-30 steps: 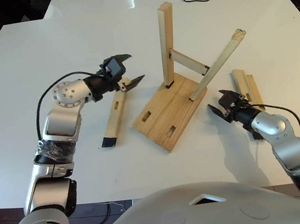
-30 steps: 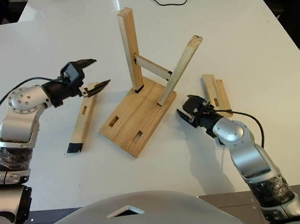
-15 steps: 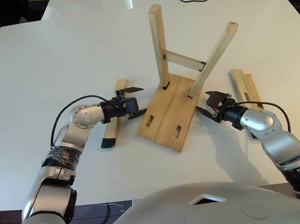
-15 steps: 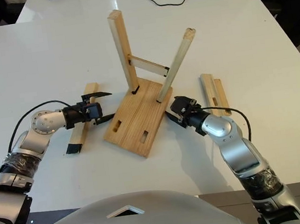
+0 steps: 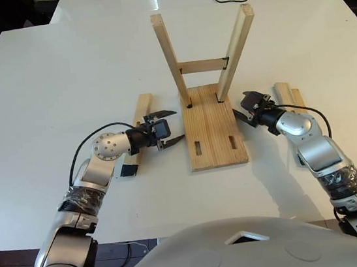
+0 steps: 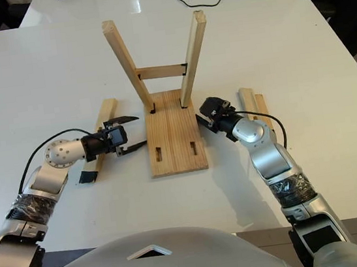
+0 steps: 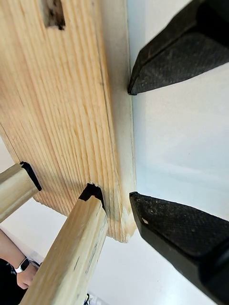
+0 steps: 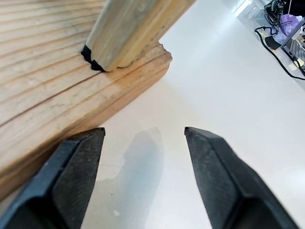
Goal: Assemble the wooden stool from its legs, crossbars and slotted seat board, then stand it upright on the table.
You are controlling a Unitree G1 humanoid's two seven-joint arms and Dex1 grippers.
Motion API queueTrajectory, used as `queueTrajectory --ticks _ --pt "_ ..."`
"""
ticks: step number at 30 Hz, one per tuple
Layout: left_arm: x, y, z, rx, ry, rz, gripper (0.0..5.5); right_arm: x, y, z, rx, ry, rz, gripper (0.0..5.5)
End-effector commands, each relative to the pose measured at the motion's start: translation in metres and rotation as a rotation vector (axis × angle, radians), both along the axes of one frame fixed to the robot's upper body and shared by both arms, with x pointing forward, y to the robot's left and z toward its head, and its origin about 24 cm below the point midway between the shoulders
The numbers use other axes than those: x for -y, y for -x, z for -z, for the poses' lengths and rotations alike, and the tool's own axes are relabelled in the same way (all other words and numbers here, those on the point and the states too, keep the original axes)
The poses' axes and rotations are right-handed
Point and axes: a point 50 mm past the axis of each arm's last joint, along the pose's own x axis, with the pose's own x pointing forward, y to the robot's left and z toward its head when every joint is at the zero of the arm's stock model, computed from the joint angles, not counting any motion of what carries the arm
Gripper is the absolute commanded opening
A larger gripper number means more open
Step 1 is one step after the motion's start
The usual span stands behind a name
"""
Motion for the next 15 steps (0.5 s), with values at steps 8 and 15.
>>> queueTrajectory --ticks 8,15 --pt "-0.032 -0.020 -0.038 0.064 0.089 -0.240 3.80 0.016 0.031 -0.033 0.026 -0.035 0.043 3.09" --pt "-0.032 -0.064 -0.108 -0.016 0.608 -0.588 3.80 -0.027 0.056 -0.059 -0.031 -0.251 -0.243 3.09"
